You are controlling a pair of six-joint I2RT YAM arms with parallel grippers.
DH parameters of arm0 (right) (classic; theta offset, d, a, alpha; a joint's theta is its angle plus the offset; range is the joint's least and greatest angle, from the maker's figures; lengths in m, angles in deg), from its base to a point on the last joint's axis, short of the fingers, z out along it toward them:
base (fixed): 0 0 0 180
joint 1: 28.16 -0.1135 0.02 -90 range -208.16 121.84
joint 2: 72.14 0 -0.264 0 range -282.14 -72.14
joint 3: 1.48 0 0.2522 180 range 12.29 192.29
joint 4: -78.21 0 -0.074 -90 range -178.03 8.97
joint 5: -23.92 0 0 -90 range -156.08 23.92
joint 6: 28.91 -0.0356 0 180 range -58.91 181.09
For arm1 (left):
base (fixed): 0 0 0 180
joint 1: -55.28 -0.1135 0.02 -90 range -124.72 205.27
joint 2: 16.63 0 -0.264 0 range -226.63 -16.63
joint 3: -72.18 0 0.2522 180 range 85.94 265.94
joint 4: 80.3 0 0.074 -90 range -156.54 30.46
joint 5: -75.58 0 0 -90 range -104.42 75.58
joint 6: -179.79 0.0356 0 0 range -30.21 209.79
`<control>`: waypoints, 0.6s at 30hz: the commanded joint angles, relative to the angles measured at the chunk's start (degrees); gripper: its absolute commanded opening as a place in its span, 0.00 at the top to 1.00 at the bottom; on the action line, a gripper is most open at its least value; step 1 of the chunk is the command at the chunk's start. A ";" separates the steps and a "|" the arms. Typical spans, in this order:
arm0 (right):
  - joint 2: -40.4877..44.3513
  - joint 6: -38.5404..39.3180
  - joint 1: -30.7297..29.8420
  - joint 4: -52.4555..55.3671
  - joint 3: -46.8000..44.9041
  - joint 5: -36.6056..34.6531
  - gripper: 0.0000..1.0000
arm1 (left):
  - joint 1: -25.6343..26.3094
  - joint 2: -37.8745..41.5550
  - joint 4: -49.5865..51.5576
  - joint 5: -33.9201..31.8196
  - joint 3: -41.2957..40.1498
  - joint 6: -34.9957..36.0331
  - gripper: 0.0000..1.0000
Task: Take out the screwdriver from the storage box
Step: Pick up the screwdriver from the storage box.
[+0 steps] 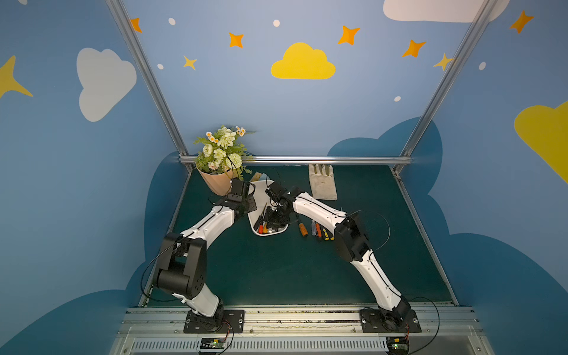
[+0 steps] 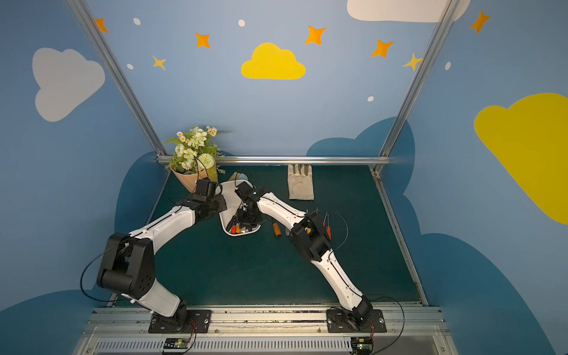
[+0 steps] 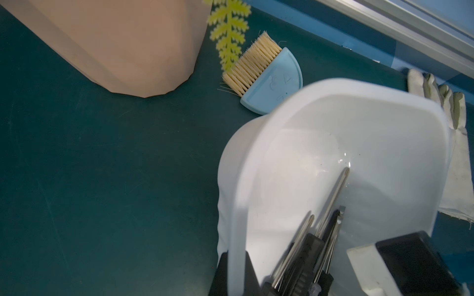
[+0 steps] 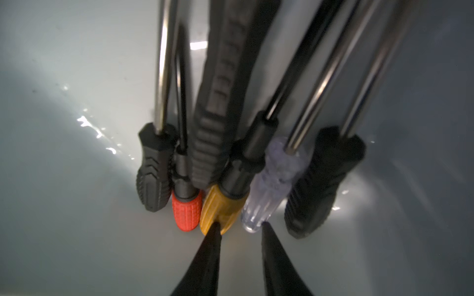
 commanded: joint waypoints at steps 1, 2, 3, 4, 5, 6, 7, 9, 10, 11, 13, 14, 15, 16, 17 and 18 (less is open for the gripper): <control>-1.99 3.61 0.36 7.68 1.23 -9.65 0.72 | 0.10 2.59 -2.85 2.60 0.84 -1.37 0.98; -1.84 4.14 0.53 8.23 1.27 -10.86 0.72 | 0.07 2.60 -2.86 2.59 0.80 -1.44 0.98; -1.56 4.67 0.58 8.79 1.24 -12.45 0.72 | 0.07 2.59 -2.86 2.57 0.80 -1.44 0.98; -1.27 5.41 0.66 9.29 1.27 -13.94 0.72 | 0.10 2.47 -2.86 2.62 0.84 -1.44 0.98; -0.98 6.01 0.78 9.56 1.27 -15.03 0.72 | 0.10 2.51 -2.86 2.61 0.84 -1.44 0.98; -0.76 6.72 0.80 9.68 1.26 -16.13 0.74 | 0.10 2.43 -2.86 2.58 0.80 -1.44 0.98; -0.48 7.29 0.79 9.70 1.20 -17.02 0.76 | 0.08 2.51 -2.86 2.64 0.84 -1.44 0.98; -0.37 7.53 0.80 9.68 1.79 -16.72 0.75 | 0.07 2.19 -2.86 2.65 0.81 -1.44 0.98; -0.52 7.48 0.80 9.61 2.33 -15.85 0.72 | 0.10 2.13 -2.86 2.67 0.80 -1.43 0.98; -0.85 7.55 0.69 9.53 2.82 -15.05 0.68 | 0.03 2.09 -2.86 2.71 0.83 -1.39 0.98; -1.72 8.15 0.41 9.09 3.85 -13.73 0.62 | 0.08 2.06 -2.86 2.74 0.80 -1.44 0.98; -2.22 8.43 0.29 8.98 4.35 -13.39 0.61 | 0.08 2.11 -2.86 2.66 0.84 -1.44 0.98; -2.81 8.71 0.10 8.90 4.83 -13.03 0.60 | 0.06 2.16 -2.83 2.51 0.84 -1.32 0.98; -3.28 9.15 0.00 8.98 5.43 -12.57 0.60 | 0.08 2.20 -2.86 2.53 0.84 -1.30 0.98; -3.77 9.47 -0.09 9.14 5.86 -12.29 0.61 | 0.08 2.16 -2.86 2.42 0.80 -1.33 0.98; -4.11 9.69 -0.08 9.01 6.01 -12.04 0.62 | 0.07 2.20 -2.83 2.44 0.84 -1.32 0.98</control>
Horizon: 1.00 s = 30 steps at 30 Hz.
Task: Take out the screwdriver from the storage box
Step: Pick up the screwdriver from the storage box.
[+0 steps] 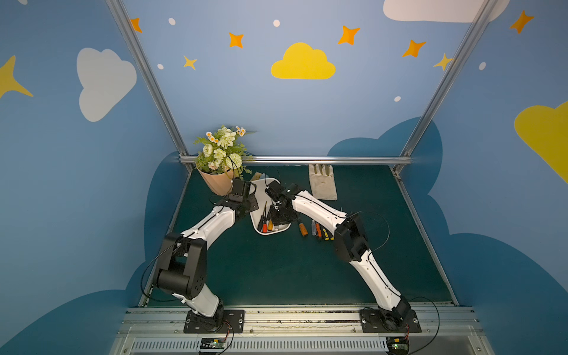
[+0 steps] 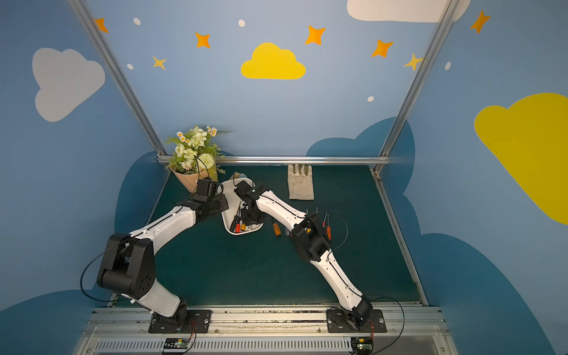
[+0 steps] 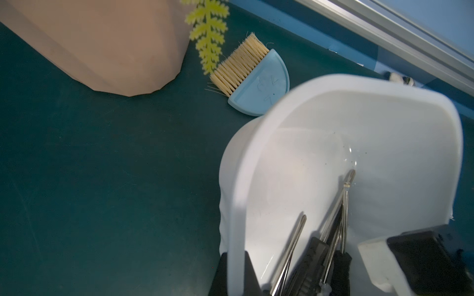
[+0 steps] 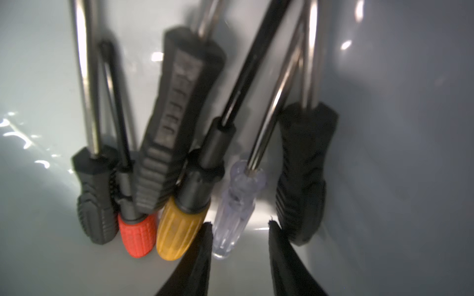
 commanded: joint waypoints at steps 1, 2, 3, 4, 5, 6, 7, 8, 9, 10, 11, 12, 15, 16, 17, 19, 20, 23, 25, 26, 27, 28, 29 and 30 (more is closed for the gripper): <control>-2.98 1.78 -0.02 1.85 1.28 -0.45 0.63 | -0.25 2.23 -1.88 0.98 0.84 -0.28 0.98; -3.18 2.25 -0.01 1.98 1.29 -0.28 0.65 | -0.25 2.18 -1.88 1.06 0.82 -0.30 0.98; -3.27 2.27 0.01 2.17 1.31 -0.05 0.67 | -0.25 2.20 -1.88 0.99 0.80 -0.29 0.98; -3.20 2.06 0.03 2.50 1.24 0.05 0.69 | -0.19 2.29 -1.88 0.98 0.81 -0.28 0.98; -3.06 1.91 0.12 2.65 1.05 0.16 0.72 | -0.24 2.34 -1.88 0.87 0.82 -0.28 0.98; -2.93 1.91 0.20 2.67 0.80 0.31 0.75 | -0.21 2.42 -1.88 0.86 0.81 -0.28 0.98; -2.86 1.92 0.16 2.67 0.64 0.43 0.79 | -0.22 2.42 -1.88 0.78 0.80 -0.27 0.98; -2.93 1.92 0.17 2.64 0.53 0.44 0.82 | -0.19 2.40 -1.88 0.84 0.82 -0.28 0.98; -2.93 1.85 0.25 2.74 0.29 0.57 0.87 | -0.23 2.42 -1.88 0.79 0.80 -0.28 0.98; -2.77 1.83 0.25 2.72 0.12 0.66 0.91 | -0.22 2.47 -1.83 0.73 0.80 -0.27 0.98; -2.46 1.83 0.23 2.64 -0.16 0.71 0.94 | -0.20 2.50 -1.79 0.57 0.80 -0.34 0.98; -1.93 1.82 0.25 2.48 -0.39 0.72 0.97 | -0.23 2.51 -1.79 0.40 0.84 -0.37 0.98; 0.94 2.81 0.01 0.22 -2.38 1.27 1.00 | -0.19 2.51 -1.77 0.25 0.82 -0.54 0.98; 2.38 3.13 -0.07 -1.21 -3.72 1.45 1.00 | -0.26 2.50 -1.73 0.28 0.82 -0.54 0.98; 4.22 3.48 -0.10 -3.13 -5.71 1.65 1.00 | -0.27 2.38 -1.70 0.29 0.82 -0.54 0.98; 7.64 3.61 -0.12 -6.60 -9.36 2.08 1.00 | -0.27 2.47 -1.70 0.14 0.84 -0.54 0.98; 9.11 3.59 -0.03 -7.81 -10.83 2.26 1.00 | -0.27 2.49 -1.70 0.11 0.84 -0.54 0.98; 11.63 4.16 -0.01 -8.72 -12.37 2.05 1.00 | -0.27 2.49 -1.70 0.07 0.78 -0.50 0.98; 12.44 4.66 0.02 -8.79 -12.82 1.53 1.00 | -0.27 2.50 -1.70 0.18 0.83 -0.59 0.98; 12.66 4.91 0.07 -8.80 -13.03 1.34 1.00 | -0.29 2.48 -1.71 0.27 0.89 -0.60 0.98; 12.84 5.08 0.08 -8.79 -13.18 1.23 1.00 | -0.27 2.47 -1.70 0.31 0.91 -0.63 0.98; 12.90 5.15 0.03 -8.79 -13.39 1.14 1.00 | -0.30 2.46 -1.68 0.30 0.85 -0.58 0.98; 13.10 5.12 0.06 -8.78 -13.62 1.15 1.00 | -0.28 2.50 -1.62 0.21 0.86 -0.52 0.98; 13.28 5.09 0.08 -8.80 -13.83 1.21 1.00 | -0.27 2.51 -1.57 0.12 0.86 -0.54 0.98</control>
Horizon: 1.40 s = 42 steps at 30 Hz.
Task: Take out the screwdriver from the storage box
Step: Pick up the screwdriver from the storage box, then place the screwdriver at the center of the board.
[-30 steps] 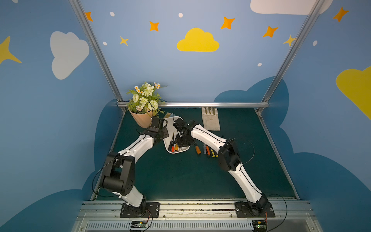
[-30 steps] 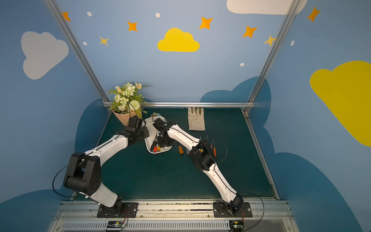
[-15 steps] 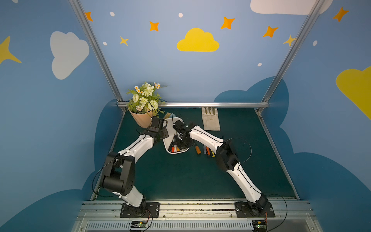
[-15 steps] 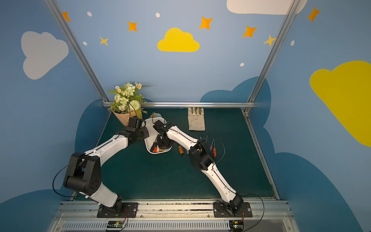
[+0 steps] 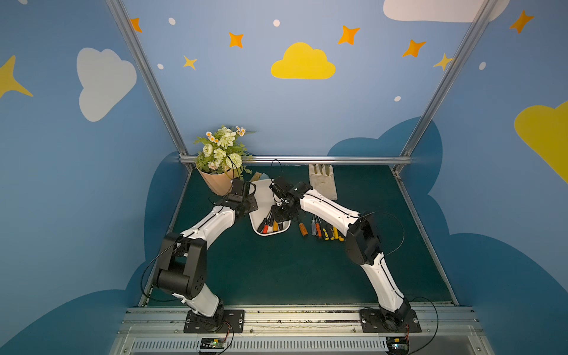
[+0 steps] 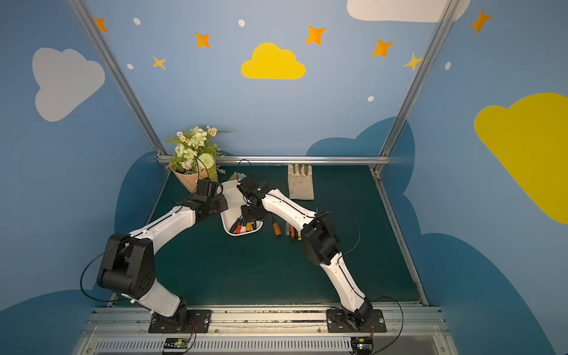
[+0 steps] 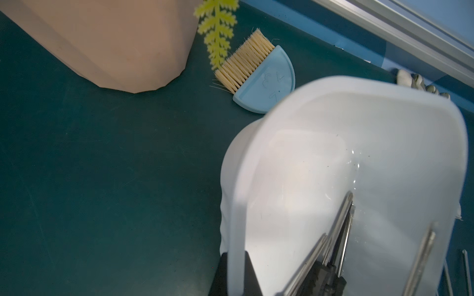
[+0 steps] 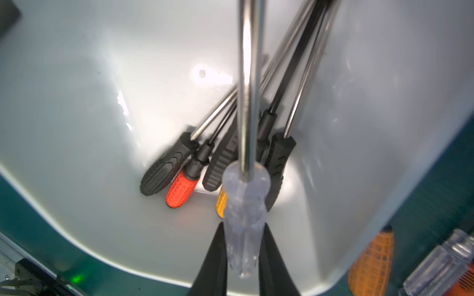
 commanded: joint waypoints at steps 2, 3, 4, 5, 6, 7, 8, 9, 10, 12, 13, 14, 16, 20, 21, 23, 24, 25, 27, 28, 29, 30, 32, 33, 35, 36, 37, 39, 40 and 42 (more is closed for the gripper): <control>1.83 0.95 0.06 -0.65 -1.61 -0.25 1.00 | -0.16 2.51 -2.40 0.51 0.84 -0.54 0.98; 1.95 0.89 -0.05 -0.69 -1.70 -0.23 1.00 | -0.16 2.47 -2.40 0.51 0.90 -0.54 0.98; 2.13 0.88 -0.04 -0.68 -1.73 -0.23 1.00 | -0.18 2.47 -2.40 0.51 0.86 -0.49 0.98; 2.40 0.89 -0.11 -0.65 -1.74 -0.32 1.00 | -0.17 2.51 -2.40 0.51 0.87 -0.54 0.98; 2.69 0.98 -0.03 -0.69 -1.83 -0.39 1.00 | -0.16 2.42 -2.40 0.51 0.91 -0.52 0.98; 2.97 1.13 -0.11 -0.68 -1.82 -0.47 1.00 | -0.15 2.42 -2.40 0.55 0.86 -0.54 0.98; 3.45 1.20 -0.10 -0.69 -1.90 -0.45 1.00 | -0.17 2.42 -2.40 0.53 0.91 -0.53 0.98; 3.94 1.40 -0.08 -0.63 -2.04 -0.57 1.00 | -0.17 2.42 -2.40 0.51 0.92 -0.50 0.98; 4.51 1.48 -0.05 -0.69 -2.28 -0.71 1.00 | -0.21 2.42 -2.32 0.51 0.93 -0.59 0.98; 5.72 1.94 -0.09 -0.74 -2.98 -0.93 1.00 | -0.30 2.49 -2.23 0.51 0.99 -0.71 0.98; 6.25 2.10 -0.04 -0.78 -3.47 -1.02 1.00 | -0.25 2.49 -2.23 0.60 0.94 -0.72 0.98; 7.03 2.36 -0.09 -0.87 -4.03 -1.17 1.00 | -0.26 2.55 -2.24 0.60 0.95 -0.65 0.98; 8.49 2.78 0.03 -1.17 -5.24 -1.54 1.00 | -0.39 2.56 -2.29 0.59 0.86 -0.72 0.98; 11.40 3.20 0.31 -1.46 -7.87 -2.49 1.00 | -0.36 2.35 -2.31 0.60 0.94 -0.72 0.98; 12.03 3.23 0.48 -1.49 -8.55 -2.76 1.00 | -0.38 2.29 -2.31 0.53 0.91 -0.72 0.98; 13.30 3.50 0.95 -1.40 -9.89 -3.27 1.00 | -0.34 2.31 -2.23 0.35 0.94 -0.60 0.98; 13.88 3.60 1.28 -1.38 -10.71 -3.67 1.00 | -0.41 2.29 -2.23 0.25 0.93 -0.63 0.98; 14.44 3.60 1.58 -1.38 -11.40 -4.01 1.00 | -0.39 2.28 -2.23 0.22 0.94 -0.63 0.98; 15.40 4.02 2.41 -1.37 -13.11 -4.36 1.00 | -0.43 2.49 -2.14 -0.03 0.96 -0.56 0.98; 15.53 4.65 2.85 -1.35 -13.63 -4.28 1.00 | -0.49 2.57 -2.05 -0.27 0.98 -0.62 0.98; 15.54 5.48 3.30 -0.91 -14.02 -4.27 1.00 | -0.49 2.58 -1.96 -0.49 0.98 -0.63 0.98; 15.27 6.15 3.80 -0.05 -14.15 -4.44 1.00 | -0.51 2.71 -1.88 -0.60 1.10 -0.72 0.98; 14.01 7.49 4.75 2.50 -13.61 -4.66 1.00 | -0.60 2.91 -1.88 -0.80 1.00 -0.72 0.98; 13.43 7.93 5.17 3.83 -13.27 -5.11 1.00 | -0.61 2.90 -1.88 -0.75 0.98 -0.72 0.98; 12.28 8.90 5.71 6.45 -12.94 -6.67 1.00 | -0.70 2.81 -1.88 -0.90 0.95 -0.67 0.98; 11.86 9.15 5.90 7.35 -12.90 -7.47 1.00 | -0.75 2.78 -1.88 -0.87 0.93 -0.72 0.98; 11.42 9.36 6.12 8.23 -12.92 -8.07 1.00 | -0.73 2.64 -1.88 -0.89 0.93 -0.70 0.98; 10.38 9.59 6.52 9.71 -12.84 -9.16 1.00 | -0.69 2.51 -1.79 -0.78 1.04 -0.72 0.98; 9.92 9.74 6.63 10.23 -12.82 -9.43 1.00 | -0.77 2.50 -1.79 -0.81 1.04 -0.65 0.98; 8.67 9.86 6.90 11.19 -12.57 -9.68 1.00 | -0.71 2.43 -1.86 -0.68 1.09 -0.71 0.98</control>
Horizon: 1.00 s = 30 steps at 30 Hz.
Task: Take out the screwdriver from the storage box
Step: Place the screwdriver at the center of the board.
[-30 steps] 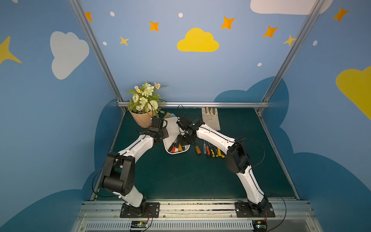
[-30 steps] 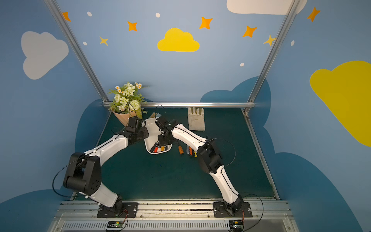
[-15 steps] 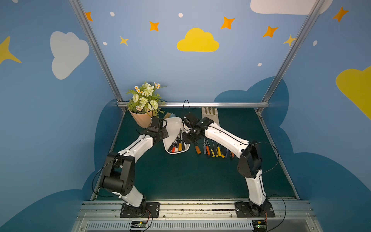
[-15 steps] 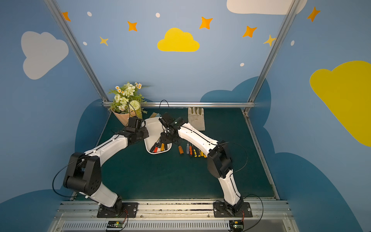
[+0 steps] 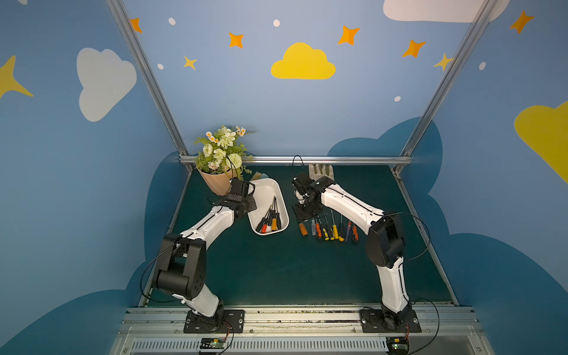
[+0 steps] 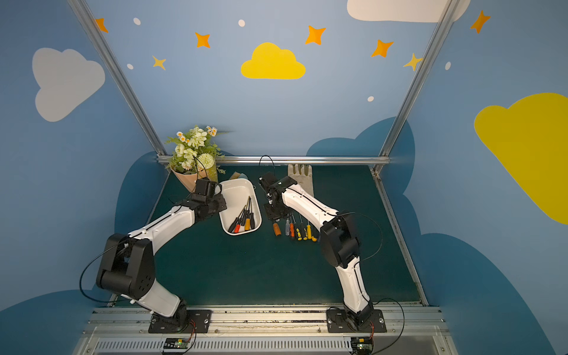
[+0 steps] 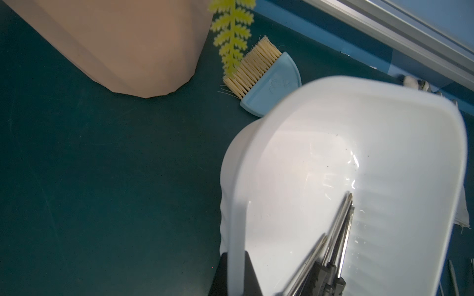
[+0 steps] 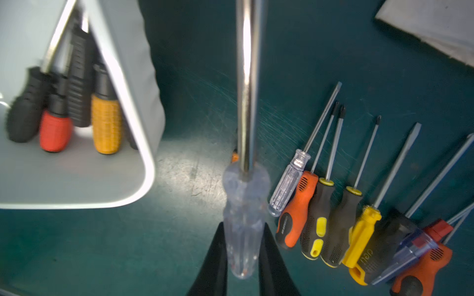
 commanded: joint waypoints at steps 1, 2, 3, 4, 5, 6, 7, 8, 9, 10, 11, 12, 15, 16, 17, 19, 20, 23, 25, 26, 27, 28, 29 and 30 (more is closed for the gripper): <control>-2.74 1.29 0.15 4.99 1.30 -1.94 1.00 | -0.23 2.20 -1.98 0.39 1.07 -0.72 0.98; -3.46 1.31 0.29 5.65 1.71 -2.06 1.00 | -0.20 2.12 -1.94 0.39 1.10 -0.70 0.98; -4.23 1.17 0.25 6.50 2.24 -2.32 1.00 | -0.17 2.16 -1.90 0.39 1.06 -0.72 0.98; -5.03 1.15 0.29 7.50 2.87 -2.46 1.00 | -0.19 2.24 -1.90 0.34 1.10 -0.72 0.98; -5.77 1.13 0.27 8.16 3.31 -2.47 1.00 | -0.21 2.25 -1.90 0.27 1.04 -0.67 0.98; -6.29 1.07 0.31 8.56 3.44 -2.57 1.00 | -0.18 2.31 -1.90 0.22 1.10 -0.59 0.98; -6.64 0.95 0.32 8.85 3.48 -2.63 1.00 | -0.17 2.32 -1.90 0.13 1.09 -0.65 0.98; -6.97 0.88 0.33 9.02 3.40 -2.69 1.00 | -0.19 2.27 -1.90 0.13 1.06 -0.70 0.98; -7.24 0.90 0.34 9.12 3.36 -2.73 1.00 | -0.19 2.33 -1.90 0.17 1.06 -0.63 0.98; -7.52 0.87 0.36 9.21 3.27 -2.61 1.00 | -0.17 2.33 -1.90 0.15 1.08 -0.63 0.98; -7.74 0.79 0.37 9.21 3.18 -2.64 1.00 | -0.20 2.30 -1.90 0.23 1.07 -0.71 0.98; -7.92 0.80 0.39 9.21 3.10 -2.57 1.00 | -0.18 2.24 -1.90 0.23 1.11 -0.69 0.98; -8.51 0.74 0.42 9.21 3.10 -2.41 1.00 | -0.22 2.20 -1.90 0.43 1.06 -0.79 0.98; -8.76 0.82 0.47 9.21 3.09 -2.38 1.00 | -0.17 2.24 -1.90 0.46 1.10 -0.71 0.98; -8.99 0.89 0.44 9.18 3.17 -2.38 1.00 | -0.19 2.24 -1.90 0.32 1.06 -0.69 0.98; -9.41 0.95 0.51 9.21 3.22 -2.23 0.98 | -0.24 2.23 -1.92 0.22 1.02 -0.72 0.98; -9.66 1.03 0.62 9.21 3.25 -2.05 0.98 | -0.21 2.17 -1.90 0.22 1.02 -0.72 0.98; -10.23 0.98 0.78 9.21 3.38 -1.50 0.96 | -0.23 2.20 -1.98 0.47 0.96 -0.66 0.98; -10.39 0.96 0.91 9.21 3.36 -1.59 0.95 | -0.17 2.25 -1.98 0.48 0.93 -0.64 0.98; -10.52 0.94 1.04 9.21 3.36 -1.59 0.94 | -0.19 2.31 -1.98 0.49 1.00 -0.63 0.98; -10.48 0.82 1.11 9.21 3.27 -1.59 0.93 | -0.22 2.27 -2.05 0.40 0.96 -0.61 0.98; -10.48 0.83 1.19 9.21 3.27 -1.59 0.89 | -0.13 2.31 -2.07 0.39 0.94 -0.61 0.98; -10.48 0.80 1.21 9.21 3.27 -1.50 0.87 | -0.19 2.33 -2.07 0.41 0.98 -0.63 0.98; -10.50 0.81 1.34 9.21 3.31 -1.42 0.86 | -0.20 2.27 -2.07 0.39 0.93 -0.62 0.98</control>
